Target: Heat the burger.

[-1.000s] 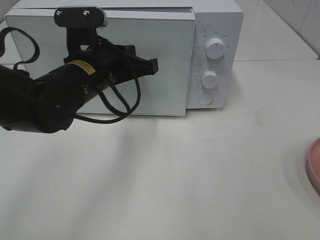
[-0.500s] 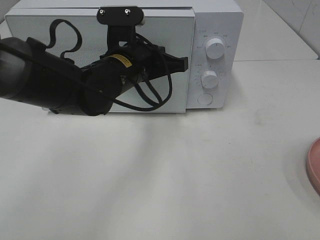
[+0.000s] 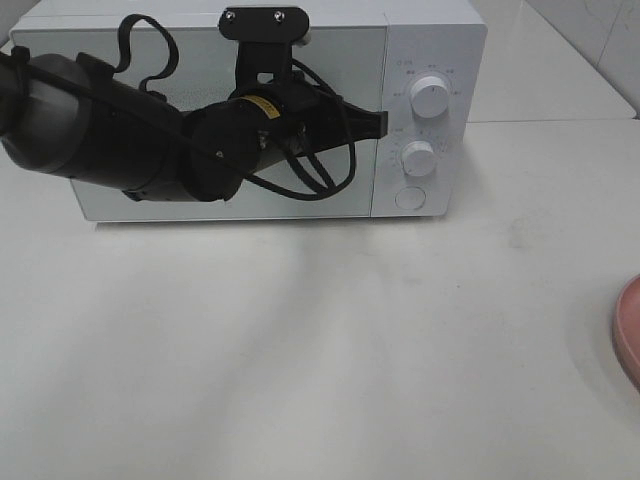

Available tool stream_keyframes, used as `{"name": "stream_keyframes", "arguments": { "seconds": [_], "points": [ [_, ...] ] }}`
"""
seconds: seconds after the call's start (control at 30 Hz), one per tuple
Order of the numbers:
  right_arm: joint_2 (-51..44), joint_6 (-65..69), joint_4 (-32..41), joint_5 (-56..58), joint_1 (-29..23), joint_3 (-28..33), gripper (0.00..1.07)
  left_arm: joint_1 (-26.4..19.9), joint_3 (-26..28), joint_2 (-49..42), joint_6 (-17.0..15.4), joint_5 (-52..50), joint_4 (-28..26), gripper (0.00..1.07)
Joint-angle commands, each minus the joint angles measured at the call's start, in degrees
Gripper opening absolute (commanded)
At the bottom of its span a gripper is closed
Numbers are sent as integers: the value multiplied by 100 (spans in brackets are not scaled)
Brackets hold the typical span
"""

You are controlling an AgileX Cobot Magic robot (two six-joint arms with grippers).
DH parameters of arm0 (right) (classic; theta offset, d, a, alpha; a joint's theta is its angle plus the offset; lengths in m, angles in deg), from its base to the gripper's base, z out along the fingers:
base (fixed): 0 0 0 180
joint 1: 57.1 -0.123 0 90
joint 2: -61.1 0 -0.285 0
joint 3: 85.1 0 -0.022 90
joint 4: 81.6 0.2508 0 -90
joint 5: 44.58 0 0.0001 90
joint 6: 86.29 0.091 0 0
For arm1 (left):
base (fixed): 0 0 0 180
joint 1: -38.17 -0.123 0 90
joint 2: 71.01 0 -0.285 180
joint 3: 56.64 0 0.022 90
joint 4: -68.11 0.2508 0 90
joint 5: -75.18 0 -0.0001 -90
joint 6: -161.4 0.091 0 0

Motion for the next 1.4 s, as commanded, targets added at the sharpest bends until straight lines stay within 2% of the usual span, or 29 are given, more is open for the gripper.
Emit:
{"name": "stream_keyframes", "arguments": {
  "seconds": [0.03,0.13,0.2,0.3,0.37,0.4,0.43,0.47,0.5,0.53,0.57,0.6,0.67,0.87,0.93,1.13,1.17,1.3,1.4],
  "points": [
    [-166,-52,-6,-17,40,23,74,-29,143,-183,46,258,-281,0],
    [-166,-52,-6,-17,40,23,74,6,138,-241,46,493,-281,0],
    [-166,-52,-6,-17,40,23,74,103,109,-407,46,1243,-281,0],
    [-166,-52,-6,-17,40,23,74,115,74,-464,46,1392,-281,0],
    [-166,-52,-6,-17,40,23,74,115,-40,-705,34,2172,-269,1],
    [-166,-52,-6,-17,40,23,74,115,-40,-705,34,2172,-269,1],
    [-166,-52,-6,-17,40,23,74,103,-40,-745,34,2469,-264,10],
    [-166,-52,-6,-17,40,23,74,86,-40,-825,34,3014,-264,26],
    [-166,-52,-6,-17,40,23,74,86,-40,-825,34,3014,-264,26],
    [-166,-52,-6,-17,40,23,74,86,-40,-865,34,3266,-258,40],
    [-166,-52,-6,-17,40,23,74,63,-40,-934,17,3873,-258,69],
    [-166,-52,-6,-17,40,23,74,63,-40,-934,17,3873,-258,69],
    [-166,-52,-6,-17,40,23,74,63,-40,-1054,17,4698,-183,101],
    [-166,-52,-6,-17,40,23,74,63,-40,-1295,17,5861,390,99],
    [-166,-52,0,-17,40,23,74,63,-40,-1495,6,6474,905,99],
    [-166,-52,0,-17,40,23,74,57,-40,-1799,-86,7288,1295,99],
    [-166,-52,0,-17,40,23,74,-52,-40,-1879,-155,7643,1283,99],
    [-166,-52,0,-17,40,23,74,-321,-40,-1994,-149,8021,1255,99],
    [-166,-52,0,-17,40,23,74,-842,-40,-2166,-155,8382,1238,99]
  ]
}}
